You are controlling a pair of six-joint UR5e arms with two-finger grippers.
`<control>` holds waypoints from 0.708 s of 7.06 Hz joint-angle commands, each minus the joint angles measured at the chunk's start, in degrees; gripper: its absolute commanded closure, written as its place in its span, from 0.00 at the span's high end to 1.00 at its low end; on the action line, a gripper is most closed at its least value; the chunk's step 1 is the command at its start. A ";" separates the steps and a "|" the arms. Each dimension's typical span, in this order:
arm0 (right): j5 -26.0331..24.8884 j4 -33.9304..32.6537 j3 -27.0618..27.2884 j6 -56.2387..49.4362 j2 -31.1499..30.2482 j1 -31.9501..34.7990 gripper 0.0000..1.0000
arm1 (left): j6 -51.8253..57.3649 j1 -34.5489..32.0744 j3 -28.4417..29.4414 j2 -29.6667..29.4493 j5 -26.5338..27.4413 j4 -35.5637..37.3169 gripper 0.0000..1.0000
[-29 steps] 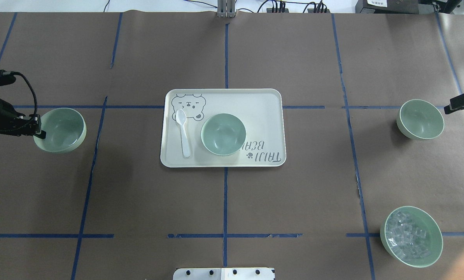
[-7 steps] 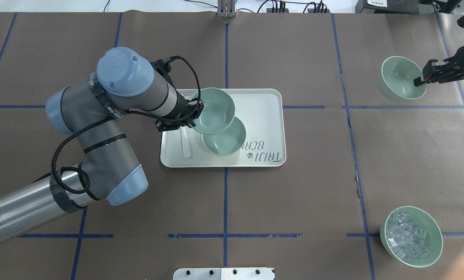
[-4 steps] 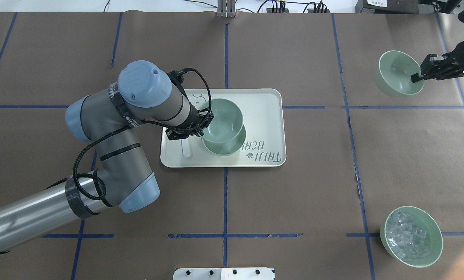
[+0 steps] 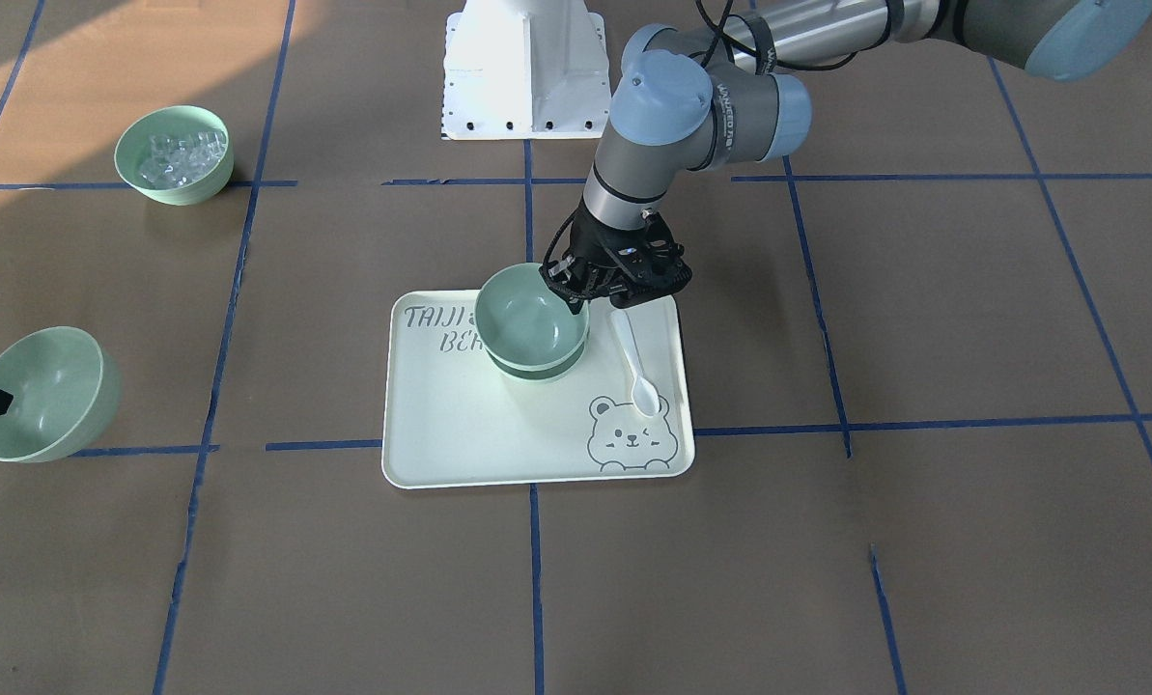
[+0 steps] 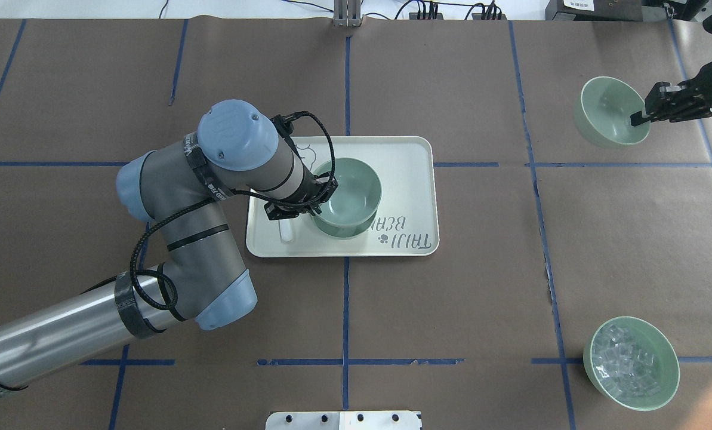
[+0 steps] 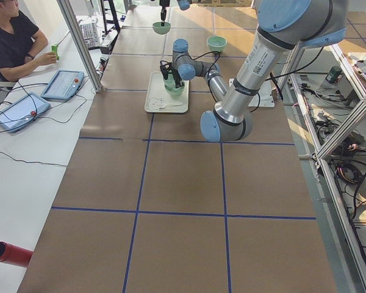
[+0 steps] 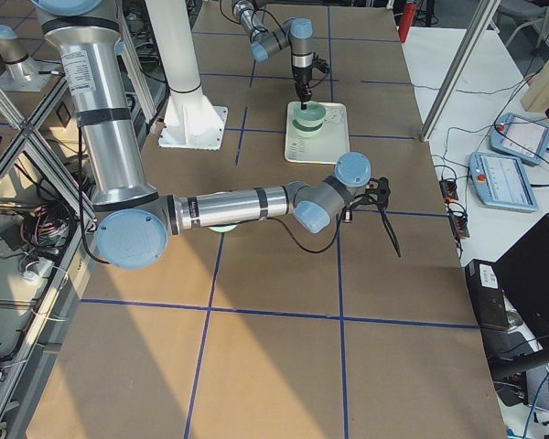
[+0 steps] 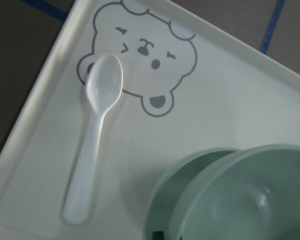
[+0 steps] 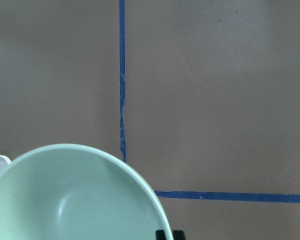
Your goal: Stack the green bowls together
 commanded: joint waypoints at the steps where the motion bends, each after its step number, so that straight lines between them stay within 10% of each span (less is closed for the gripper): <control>1: 0.00 0.09 0.09 0.00 0.00 0.00 0.00 | 0.04 0.29 0.80 0.32 0.17 -0.07 0.99; 5: 0.00 -0.09 1.84 4.71 2.18 -1.04 0.00 | 4.48 -1.72 -1.03 0.59 1.41 0.98 1.00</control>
